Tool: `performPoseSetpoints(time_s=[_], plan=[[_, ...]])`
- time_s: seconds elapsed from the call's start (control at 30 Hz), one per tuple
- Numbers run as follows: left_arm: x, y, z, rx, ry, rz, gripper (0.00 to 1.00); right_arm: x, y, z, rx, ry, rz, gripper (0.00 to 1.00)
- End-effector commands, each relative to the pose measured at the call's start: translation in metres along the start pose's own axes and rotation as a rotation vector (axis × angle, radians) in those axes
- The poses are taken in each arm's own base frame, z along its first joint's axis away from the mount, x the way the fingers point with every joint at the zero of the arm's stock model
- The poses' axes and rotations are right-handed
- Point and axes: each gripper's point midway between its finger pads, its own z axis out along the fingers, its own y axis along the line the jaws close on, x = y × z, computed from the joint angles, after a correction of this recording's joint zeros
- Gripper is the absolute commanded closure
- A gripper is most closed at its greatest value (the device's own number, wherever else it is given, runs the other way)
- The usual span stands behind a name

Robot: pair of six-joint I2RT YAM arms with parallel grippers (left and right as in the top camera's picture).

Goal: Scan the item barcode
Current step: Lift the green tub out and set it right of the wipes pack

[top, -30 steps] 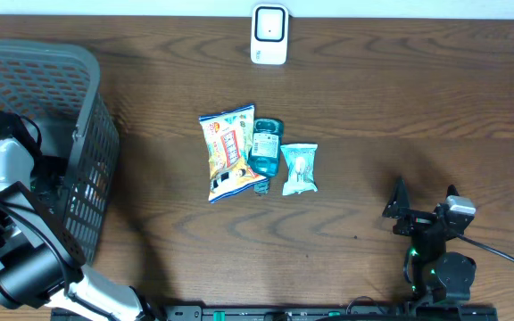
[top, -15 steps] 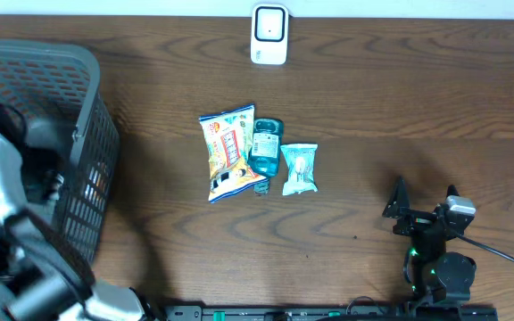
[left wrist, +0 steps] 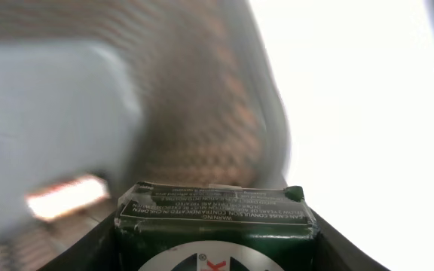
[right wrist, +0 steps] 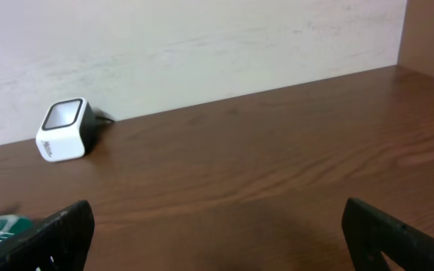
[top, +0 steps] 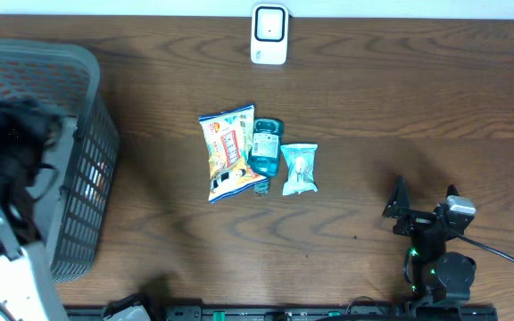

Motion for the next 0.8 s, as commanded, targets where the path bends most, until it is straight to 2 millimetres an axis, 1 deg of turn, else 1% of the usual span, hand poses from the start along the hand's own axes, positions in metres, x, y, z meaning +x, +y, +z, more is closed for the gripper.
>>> performPoseSetpoints(time_s=[0.0,0.07,0.17,0.2,0.3,0.33,0.37,0.4,0.47,0.53,0.63,0.73,0.77], plan=[[0.046,-0.045,-0.008,0.157,0.134,0.113,0.60,0.000,0.002,0.000,-0.006,-0.001,0.009,0.01],[0.073,-0.065,-0.007,0.209,0.198,0.175,0.60,0.000,0.002,0.000,-0.006,-0.001,0.009,0.01],[0.119,-0.089,0.002,0.250,0.287,0.275,0.60,0.001,0.002,0.000,-0.006,-0.001,0.009,0.01],[0.133,-0.095,0.006,0.254,0.310,0.304,0.60,0.000,0.002,0.000,-0.006,-0.001,0.009,0.01],[0.186,-0.110,0.020,0.261,0.396,0.406,0.60,0.000,0.002,0.000,-0.006,-0.001,0.009,0.01],[0.207,-0.115,0.025,0.264,0.431,0.438,0.60,0.000,0.002,0.000,-0.006,-0.001,0.009,0.00],[0.239,-0.120,0.032,0.271,0.486,0.484,0.60,0.000,0.002,0.000,-0.006,-0.001,0.009,0.01],[0.278,-0.125,0.042,0.277,0.548,0.536,0.60,0.000,0.002,0.000,-0.006,-0.001,0.009,0.01],[0.321,-0.126,0.054,0.279,0.606,0.587,0.60,0.000,0.002,0.000,-0.006,-0.001,0.009,0.01],[0.360,-0.123,0.065,0.276,0.655,0.632,0.60,0.000,0.002,0.000,-0.006,-0.001,0.009,0.01],[0.413,-0.114,0.078,0.269,0.717,0.695,0.60,0.001,0.002,0.000,-0.006,-0.001,0.009,0.01],[0.462,-0.104,0.085,0.289,0.763,0.771,0.60,0.001,0.002,0.000,-0.007,-0.001,0.009,0.01],[0.475,-0.100,0.086,0.290,0.777,0.785,0.59,0.000,0.002,0.000,-0.006,-0.001,0.009,0.01]])
